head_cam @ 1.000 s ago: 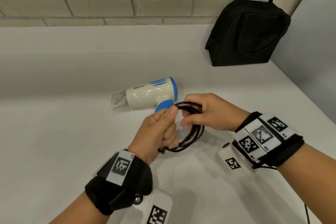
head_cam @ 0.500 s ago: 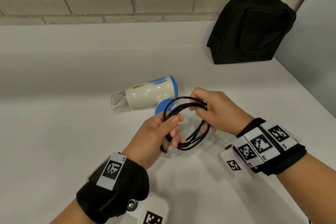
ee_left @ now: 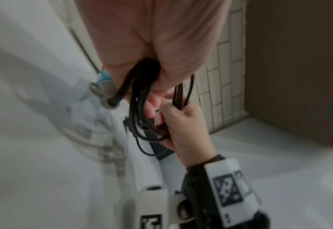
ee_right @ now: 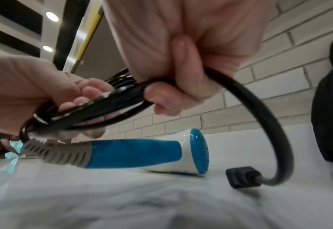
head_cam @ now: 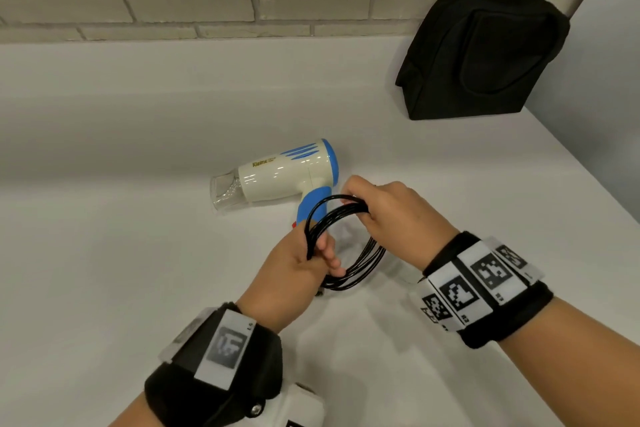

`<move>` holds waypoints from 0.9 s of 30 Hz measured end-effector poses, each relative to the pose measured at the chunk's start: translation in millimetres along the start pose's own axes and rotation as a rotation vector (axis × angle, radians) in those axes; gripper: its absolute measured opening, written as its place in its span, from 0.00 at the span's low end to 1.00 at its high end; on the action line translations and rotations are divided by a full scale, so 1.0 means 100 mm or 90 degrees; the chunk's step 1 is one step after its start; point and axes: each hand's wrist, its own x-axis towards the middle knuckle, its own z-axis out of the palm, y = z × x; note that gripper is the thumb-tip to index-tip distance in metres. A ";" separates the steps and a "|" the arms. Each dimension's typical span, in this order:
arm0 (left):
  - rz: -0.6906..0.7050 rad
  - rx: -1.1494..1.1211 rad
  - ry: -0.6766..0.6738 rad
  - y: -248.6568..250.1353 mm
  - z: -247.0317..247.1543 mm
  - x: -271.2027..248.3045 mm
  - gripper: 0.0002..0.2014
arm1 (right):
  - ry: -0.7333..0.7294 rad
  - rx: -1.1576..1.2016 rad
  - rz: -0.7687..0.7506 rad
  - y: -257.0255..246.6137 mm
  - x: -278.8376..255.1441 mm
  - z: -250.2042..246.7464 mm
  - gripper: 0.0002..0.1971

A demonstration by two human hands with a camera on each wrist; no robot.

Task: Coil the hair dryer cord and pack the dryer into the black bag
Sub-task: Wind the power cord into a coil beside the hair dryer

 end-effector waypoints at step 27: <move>-0.141 -0.379 -0.014 0.22 -0.01 -0.14 0.19 | -0.079 0.303 0.325 0.90 -0.62 -0.79 0.08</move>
